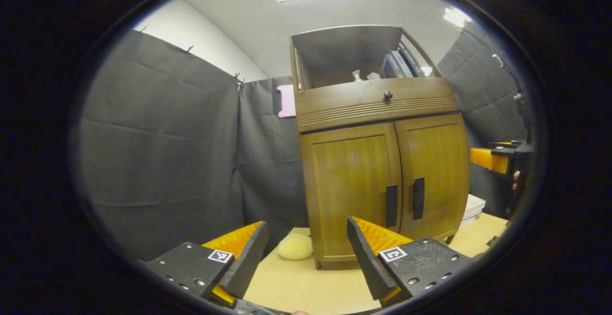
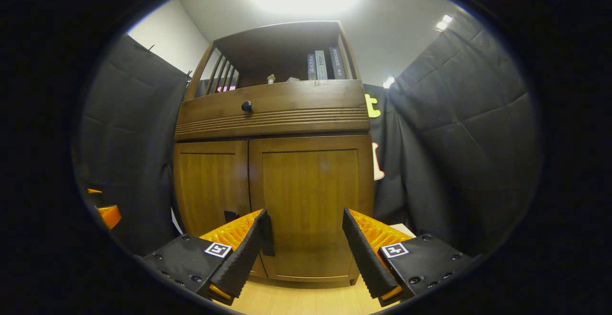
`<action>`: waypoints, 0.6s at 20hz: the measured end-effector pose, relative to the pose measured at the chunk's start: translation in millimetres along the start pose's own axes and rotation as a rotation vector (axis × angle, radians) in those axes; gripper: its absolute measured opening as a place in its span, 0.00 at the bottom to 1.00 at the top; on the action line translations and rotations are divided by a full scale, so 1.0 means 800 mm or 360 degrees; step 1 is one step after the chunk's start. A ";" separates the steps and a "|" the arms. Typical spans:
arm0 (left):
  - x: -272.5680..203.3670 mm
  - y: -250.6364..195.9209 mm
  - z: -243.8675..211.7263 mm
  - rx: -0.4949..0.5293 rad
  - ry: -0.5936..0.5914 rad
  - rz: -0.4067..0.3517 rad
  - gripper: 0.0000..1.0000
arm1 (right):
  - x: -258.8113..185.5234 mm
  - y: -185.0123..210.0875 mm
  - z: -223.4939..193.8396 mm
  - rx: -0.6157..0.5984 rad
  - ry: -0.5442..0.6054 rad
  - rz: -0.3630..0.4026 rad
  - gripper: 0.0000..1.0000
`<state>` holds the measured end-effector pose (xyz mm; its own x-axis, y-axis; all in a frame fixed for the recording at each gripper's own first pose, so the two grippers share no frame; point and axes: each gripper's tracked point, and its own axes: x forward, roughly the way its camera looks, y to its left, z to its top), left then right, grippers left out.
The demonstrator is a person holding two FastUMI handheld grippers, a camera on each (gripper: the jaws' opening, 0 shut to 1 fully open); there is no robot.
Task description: Open the right door of the double-door shoe cabinet with the right hand, and open the left door with the left hand.
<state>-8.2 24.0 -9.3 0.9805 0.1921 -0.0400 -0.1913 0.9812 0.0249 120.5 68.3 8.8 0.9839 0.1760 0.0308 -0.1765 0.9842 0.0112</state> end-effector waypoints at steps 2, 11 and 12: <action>0.004 0.004 0.002 0.0007 0.0008 0.0052 0.95 | 0.021 0.009 -0.007 -0.0020 0.0003 0.0018 0.98; -0.003 0.021 0.008 0.0044 0.0070 0.0236 0.95 | 0.102 0.052 -0.069 -0.0028 0.0063 0.0058 0.98; -0.003 0.023 0.009 0.0048 0.0077 0.0253 0.95 | 0.110 0.058 -0.077 -0.0034 0.0077 0.0061 0.98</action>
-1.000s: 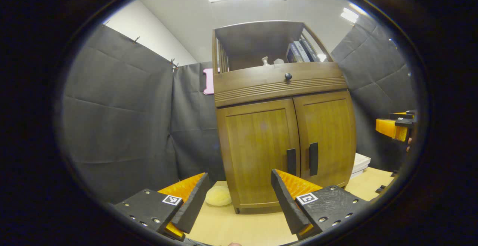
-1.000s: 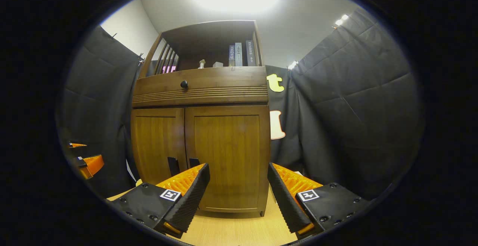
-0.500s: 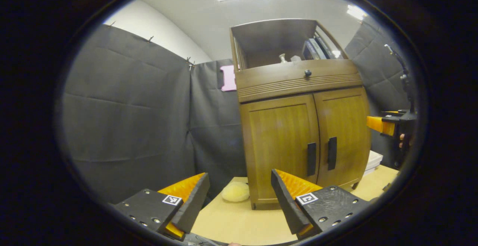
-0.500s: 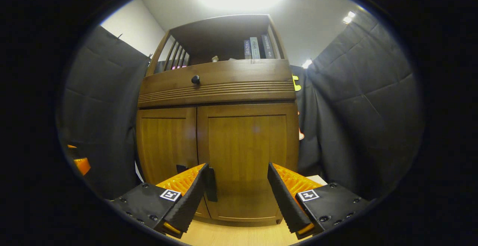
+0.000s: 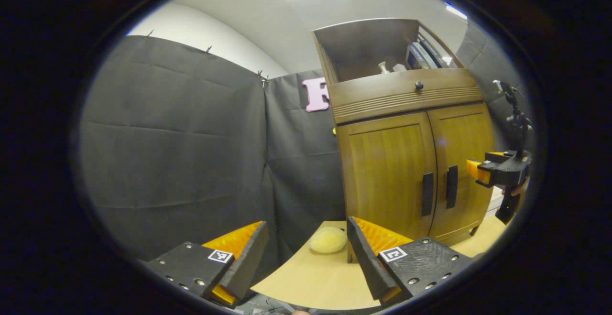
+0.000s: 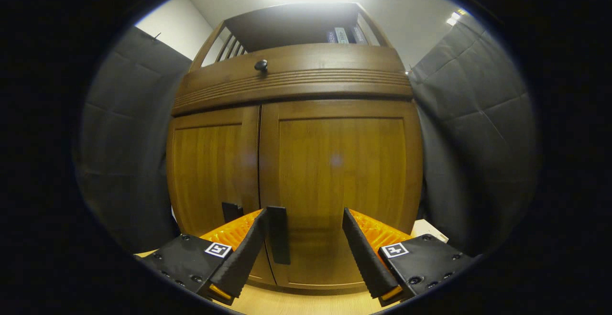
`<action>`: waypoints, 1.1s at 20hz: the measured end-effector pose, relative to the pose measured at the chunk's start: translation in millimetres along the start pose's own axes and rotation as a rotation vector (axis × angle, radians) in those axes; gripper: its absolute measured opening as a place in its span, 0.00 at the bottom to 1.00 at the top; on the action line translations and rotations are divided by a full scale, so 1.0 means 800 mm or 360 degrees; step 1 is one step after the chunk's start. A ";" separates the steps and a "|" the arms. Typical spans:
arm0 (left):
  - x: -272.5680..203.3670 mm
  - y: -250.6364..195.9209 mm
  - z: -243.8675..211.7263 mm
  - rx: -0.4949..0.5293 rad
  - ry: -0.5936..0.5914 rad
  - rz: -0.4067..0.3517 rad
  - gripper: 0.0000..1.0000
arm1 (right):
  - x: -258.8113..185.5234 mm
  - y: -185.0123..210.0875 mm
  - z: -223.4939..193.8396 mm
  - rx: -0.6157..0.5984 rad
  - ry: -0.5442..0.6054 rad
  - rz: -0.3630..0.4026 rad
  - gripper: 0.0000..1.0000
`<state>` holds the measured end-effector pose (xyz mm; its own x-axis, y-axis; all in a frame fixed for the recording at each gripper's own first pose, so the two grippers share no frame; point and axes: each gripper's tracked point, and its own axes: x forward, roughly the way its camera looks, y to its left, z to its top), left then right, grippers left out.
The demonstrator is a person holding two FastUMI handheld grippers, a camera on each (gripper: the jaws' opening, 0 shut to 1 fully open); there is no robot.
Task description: Open the right door of the double-door shoe cabinet with the right hand, and open the left door with the left hand.
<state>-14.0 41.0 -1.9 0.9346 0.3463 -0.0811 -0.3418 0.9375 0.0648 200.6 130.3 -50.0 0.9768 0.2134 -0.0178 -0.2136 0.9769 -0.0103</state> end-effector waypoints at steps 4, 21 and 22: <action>-0.007 0.006 0.000 0.0016 0.0027 0.0071 0.95 | 0.032 0.014 -0.025 0.0002 0.0074 0.0003 0.98; -0.019 0.017 0.004 0.0036 0.0063 0.0209 0.96 | 0.092 0.056 -0.095 0.0132 0.0310 0.0009 0.35; -0.018 0.016 0.004 0.0035 0.0060 0.0203 0.96 | 0.093 0.056 -0.097 0.0108 0.0317 0.0006 0.35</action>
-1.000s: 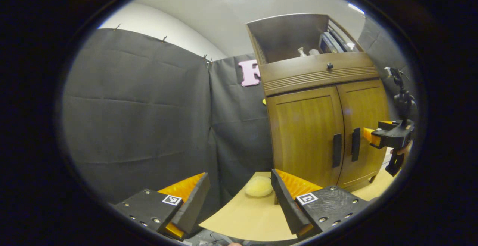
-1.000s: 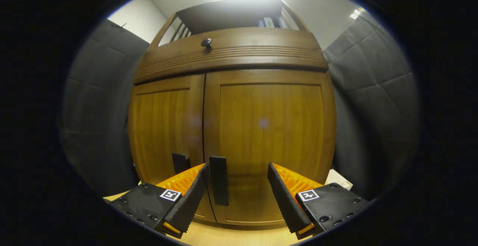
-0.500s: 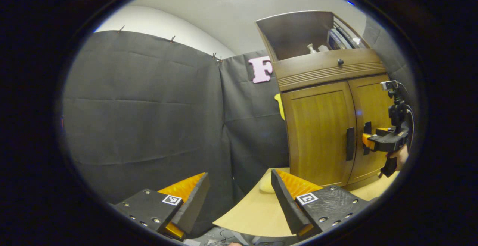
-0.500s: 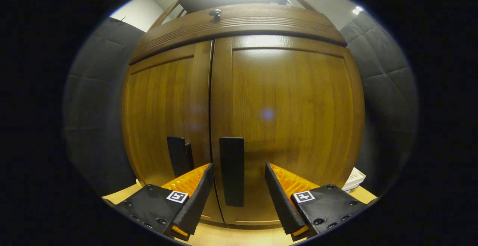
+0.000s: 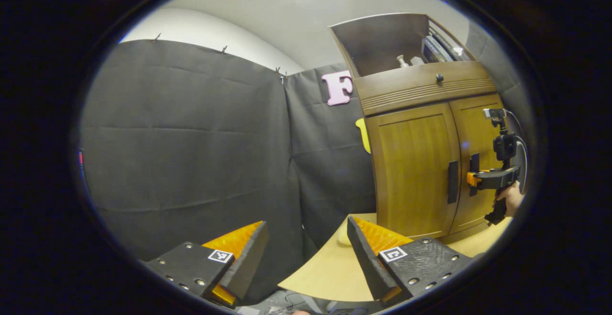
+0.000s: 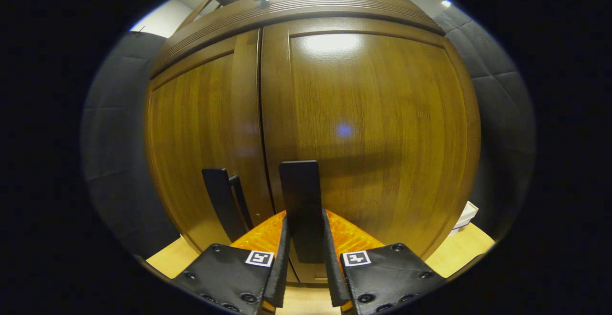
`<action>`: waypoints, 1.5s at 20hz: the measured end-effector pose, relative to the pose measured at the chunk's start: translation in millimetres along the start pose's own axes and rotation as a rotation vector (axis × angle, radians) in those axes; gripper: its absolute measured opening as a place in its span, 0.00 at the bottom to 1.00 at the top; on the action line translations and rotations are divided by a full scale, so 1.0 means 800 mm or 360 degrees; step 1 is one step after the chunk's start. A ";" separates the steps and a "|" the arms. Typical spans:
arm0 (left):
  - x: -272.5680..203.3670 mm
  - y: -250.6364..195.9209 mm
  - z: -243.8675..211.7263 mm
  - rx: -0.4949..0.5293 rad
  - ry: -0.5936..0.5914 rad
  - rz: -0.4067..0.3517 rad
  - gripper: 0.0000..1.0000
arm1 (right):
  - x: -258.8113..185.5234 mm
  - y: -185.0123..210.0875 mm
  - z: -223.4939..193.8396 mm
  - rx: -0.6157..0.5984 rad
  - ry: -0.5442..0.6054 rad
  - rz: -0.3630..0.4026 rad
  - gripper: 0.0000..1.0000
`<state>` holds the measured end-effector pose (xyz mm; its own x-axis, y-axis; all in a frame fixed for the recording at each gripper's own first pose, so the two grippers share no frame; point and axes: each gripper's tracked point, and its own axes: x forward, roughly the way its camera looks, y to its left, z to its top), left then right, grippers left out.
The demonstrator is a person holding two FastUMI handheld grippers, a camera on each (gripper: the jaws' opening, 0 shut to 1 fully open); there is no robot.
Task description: Open the right door of the double-door shoe cabinet with the right hand, and open the left door with the left hand.
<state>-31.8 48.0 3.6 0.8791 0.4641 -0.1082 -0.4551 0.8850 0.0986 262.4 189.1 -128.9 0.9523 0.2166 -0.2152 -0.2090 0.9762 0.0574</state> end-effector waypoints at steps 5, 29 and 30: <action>0.003 -0.003 0.002 -0.0007 -0.0037 -0.0053 0.96 | -0.006 0.001 0.000 -0.0030 0.0032 0.0002 0.16; 0.026 -0.047 -0.005 -0.0116 -0.0160 -0.0580 0.96 | -0.205 -0.075 -0.021 0.0034 0.0089 0.0099 0.19; 0.026 -0.049 -0.006 -0.0119 -0.0163 -0.0600 0.96 | -0.210 -0.080 -0.020 0.0027 0.0092 0.0093 0.19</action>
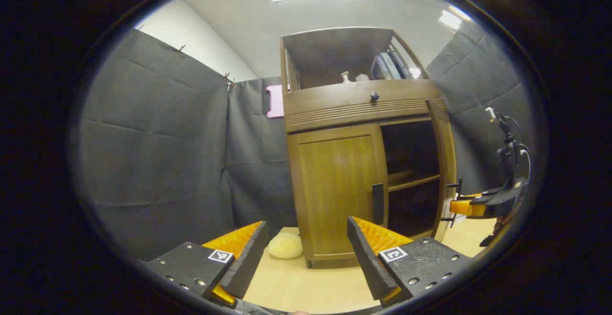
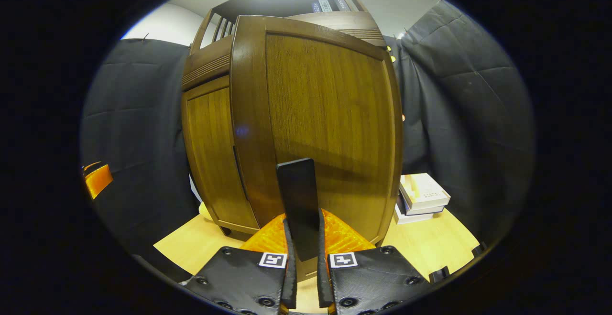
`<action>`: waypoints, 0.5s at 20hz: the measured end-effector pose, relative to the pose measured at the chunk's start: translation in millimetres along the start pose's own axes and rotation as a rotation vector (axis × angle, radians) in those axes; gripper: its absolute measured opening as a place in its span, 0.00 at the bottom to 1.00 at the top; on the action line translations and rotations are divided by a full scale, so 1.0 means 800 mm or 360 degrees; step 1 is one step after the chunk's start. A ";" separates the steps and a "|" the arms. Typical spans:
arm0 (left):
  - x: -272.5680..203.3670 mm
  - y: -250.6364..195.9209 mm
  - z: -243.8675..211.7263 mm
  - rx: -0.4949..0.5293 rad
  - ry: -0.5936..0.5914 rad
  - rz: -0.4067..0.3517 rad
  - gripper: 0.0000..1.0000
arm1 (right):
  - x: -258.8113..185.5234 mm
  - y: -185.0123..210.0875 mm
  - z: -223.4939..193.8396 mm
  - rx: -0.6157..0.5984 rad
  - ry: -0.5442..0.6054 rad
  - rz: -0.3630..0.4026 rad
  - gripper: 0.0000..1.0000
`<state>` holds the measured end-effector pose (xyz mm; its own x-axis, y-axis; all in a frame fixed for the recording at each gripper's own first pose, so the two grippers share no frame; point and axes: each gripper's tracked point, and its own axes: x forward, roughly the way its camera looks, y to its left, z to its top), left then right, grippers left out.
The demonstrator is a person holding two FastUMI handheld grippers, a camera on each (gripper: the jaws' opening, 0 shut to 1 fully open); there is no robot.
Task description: Open the right door of the double-door shoe cabinet with the right hand, and open the left door with the left hand.
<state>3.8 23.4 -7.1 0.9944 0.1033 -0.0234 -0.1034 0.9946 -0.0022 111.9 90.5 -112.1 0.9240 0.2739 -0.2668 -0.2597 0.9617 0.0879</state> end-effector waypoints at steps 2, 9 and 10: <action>0.004 -0.005 -0.004 -0.0007 -0.0007 -0.0041 0.96 | -0.011 -0.010 0.000 -0.0006 0.0006 -0.0014 0.19; 0.003 -0.013 -0.002 -0.0016 -0.0028 -0.0151 0.96 | -0.045 -0.050 -0.006 -0.0031 0.0020 -0.0079 0.18; -0.001 -0.015 0.000 -0.0018 -0.0031 -0.0164 0.96 | -0.049 -0.056 -0.006 -0.0014 0.0024 -0.0083 0.18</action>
<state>4.5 11.6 -7.3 1.0000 0.0007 -0.0031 -0.0007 0.9999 -0.0150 86.1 37.1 -109.8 0.9320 0.2238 -0.2852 -0.2142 0.9746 0.0650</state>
